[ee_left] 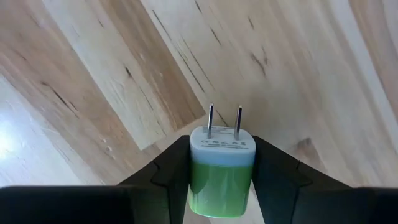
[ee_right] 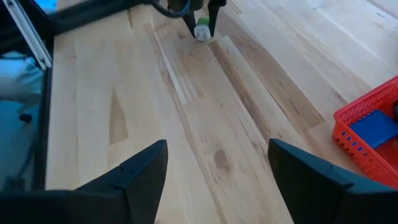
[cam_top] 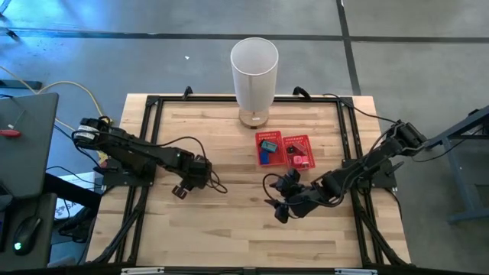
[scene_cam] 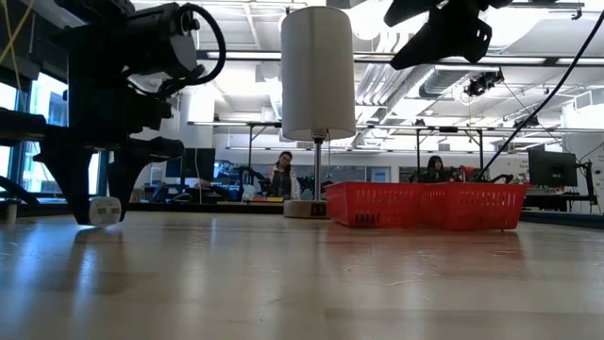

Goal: Pick & Place Office items
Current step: Put the green charger adapter into the right red bin

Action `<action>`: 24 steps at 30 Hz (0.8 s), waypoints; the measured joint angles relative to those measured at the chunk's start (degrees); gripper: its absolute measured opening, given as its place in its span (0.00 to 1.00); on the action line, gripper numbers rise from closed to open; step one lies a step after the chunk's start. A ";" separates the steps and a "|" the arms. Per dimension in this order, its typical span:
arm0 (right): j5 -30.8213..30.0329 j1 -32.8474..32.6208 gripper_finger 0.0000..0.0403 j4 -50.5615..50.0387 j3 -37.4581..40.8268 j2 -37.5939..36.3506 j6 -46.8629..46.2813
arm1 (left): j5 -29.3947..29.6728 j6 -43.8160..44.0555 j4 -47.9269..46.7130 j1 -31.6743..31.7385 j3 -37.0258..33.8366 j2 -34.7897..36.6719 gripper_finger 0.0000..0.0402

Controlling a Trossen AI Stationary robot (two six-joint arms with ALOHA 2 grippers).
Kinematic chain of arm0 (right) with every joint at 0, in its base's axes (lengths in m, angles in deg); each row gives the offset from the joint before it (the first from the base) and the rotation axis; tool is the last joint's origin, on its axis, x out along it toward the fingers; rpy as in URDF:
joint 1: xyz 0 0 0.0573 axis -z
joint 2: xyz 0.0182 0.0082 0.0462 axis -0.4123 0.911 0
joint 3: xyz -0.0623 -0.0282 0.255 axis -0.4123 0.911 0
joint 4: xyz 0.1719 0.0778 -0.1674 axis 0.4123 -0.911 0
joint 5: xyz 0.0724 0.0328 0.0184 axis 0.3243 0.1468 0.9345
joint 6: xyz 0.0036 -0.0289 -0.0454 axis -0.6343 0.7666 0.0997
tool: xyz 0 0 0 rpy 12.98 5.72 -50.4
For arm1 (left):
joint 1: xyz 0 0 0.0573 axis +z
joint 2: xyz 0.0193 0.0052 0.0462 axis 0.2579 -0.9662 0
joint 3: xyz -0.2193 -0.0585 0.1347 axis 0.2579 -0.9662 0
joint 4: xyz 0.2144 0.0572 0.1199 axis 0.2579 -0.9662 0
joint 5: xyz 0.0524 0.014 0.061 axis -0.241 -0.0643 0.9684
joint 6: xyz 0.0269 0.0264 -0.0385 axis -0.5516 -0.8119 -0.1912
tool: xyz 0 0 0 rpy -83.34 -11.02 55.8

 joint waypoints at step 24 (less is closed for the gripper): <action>4.78 -0.67 0.66 21.74 0.02 12.53 14.86 | -0.12 -4.60 50.66 -20.16 12.31 0.02 0.34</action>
